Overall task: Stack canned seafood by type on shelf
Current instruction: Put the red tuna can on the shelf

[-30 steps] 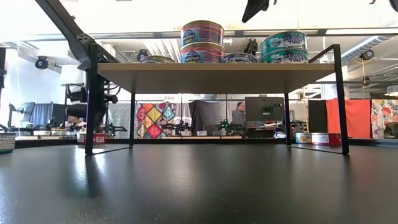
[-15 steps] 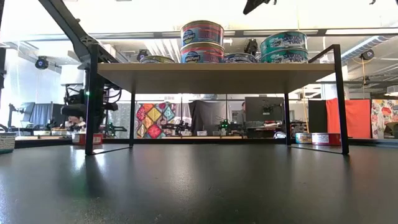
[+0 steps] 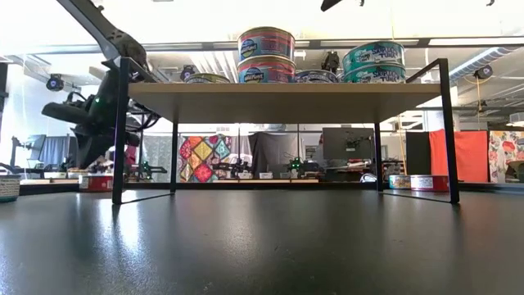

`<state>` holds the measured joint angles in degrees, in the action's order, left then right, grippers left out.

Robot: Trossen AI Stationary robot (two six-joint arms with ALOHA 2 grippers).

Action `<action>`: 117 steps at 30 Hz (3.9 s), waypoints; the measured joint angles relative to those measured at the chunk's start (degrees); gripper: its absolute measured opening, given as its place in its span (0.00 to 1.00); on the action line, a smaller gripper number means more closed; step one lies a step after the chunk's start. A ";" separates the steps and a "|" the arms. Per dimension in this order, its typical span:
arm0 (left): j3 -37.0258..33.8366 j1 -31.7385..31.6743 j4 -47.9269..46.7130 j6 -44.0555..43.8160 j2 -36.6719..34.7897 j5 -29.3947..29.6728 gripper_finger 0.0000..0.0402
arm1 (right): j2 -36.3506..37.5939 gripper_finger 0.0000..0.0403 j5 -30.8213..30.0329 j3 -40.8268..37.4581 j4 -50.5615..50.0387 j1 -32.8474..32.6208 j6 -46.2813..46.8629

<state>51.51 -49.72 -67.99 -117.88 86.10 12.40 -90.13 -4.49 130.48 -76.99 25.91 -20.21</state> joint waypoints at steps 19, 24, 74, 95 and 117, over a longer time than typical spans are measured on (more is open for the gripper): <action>-0.89 -0.42 35.52 2.49 -4.51 9.17 0.00 | 1.40 0.03 0.16 0.00 -3.38 0.00 2.10; -0.87 -4.42 34.18 -4.03 -2.08 9.18 0.00 | 2.39 0.03 0.11 0.00 -5.05 0.00 2.25; -24.94 4.91 14.07 -20.11 -24.19 -14.52 0.00 | -1.88 0.03 0.01 -0.09 -0.26 0.00 3.03; -24.57 35.04 12.22 -18.09 -30.04 -13.00 0.00 | -0.91 0.03 -6.25 0.09 -10.78 0.00 5.87; -9.31 56.79 6.61 52.10 -36.43 -7.98 0.00 | 0.17 0.03 -6.20 0.11 -11.31 -0.02 9.77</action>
<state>42.19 7.07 -61.38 -65.78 49.67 4.41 -89.96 -10.69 130.58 -88.30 25.89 -10.44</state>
